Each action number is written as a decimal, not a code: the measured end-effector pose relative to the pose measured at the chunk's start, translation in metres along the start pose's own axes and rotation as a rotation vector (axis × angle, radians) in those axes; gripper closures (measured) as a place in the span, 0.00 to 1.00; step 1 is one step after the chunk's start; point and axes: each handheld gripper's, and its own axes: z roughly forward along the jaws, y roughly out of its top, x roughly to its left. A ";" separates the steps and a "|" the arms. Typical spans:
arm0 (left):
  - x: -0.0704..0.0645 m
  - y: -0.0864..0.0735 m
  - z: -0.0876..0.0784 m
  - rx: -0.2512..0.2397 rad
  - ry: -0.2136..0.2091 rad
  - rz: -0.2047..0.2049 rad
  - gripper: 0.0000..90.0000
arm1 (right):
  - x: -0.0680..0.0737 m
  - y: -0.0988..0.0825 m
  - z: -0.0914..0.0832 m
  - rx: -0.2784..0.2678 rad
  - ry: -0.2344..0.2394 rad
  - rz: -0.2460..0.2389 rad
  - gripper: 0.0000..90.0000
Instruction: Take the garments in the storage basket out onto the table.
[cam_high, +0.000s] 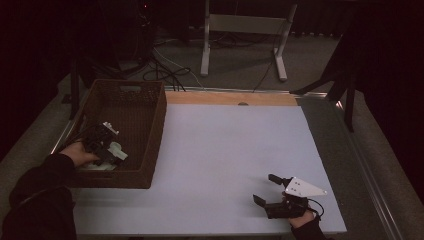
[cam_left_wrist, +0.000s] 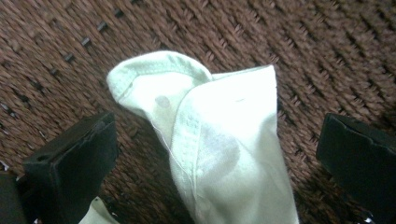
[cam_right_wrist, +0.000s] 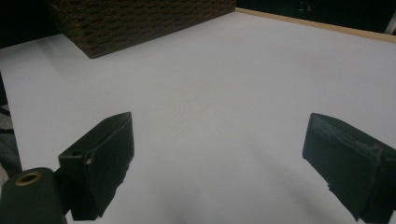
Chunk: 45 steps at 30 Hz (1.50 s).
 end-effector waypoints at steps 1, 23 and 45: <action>0.000 0.000 0.001 0.009 -0.003 -0.004 0.00 | 0.000 0.000 0.000 0.000 -0.001 0.002 0.11; -0.007 0.004 0.004 0.074 0.015 0.042 0.69 | 0.000 0.001 -0.003 -0.024 0.002 0.002 0.11; -0.009 0.012 -0.040 -0.130 0.000 0.047 0.90 | 0.001 0.001 -0.002 -0.017 -0.004 -0.001 0.11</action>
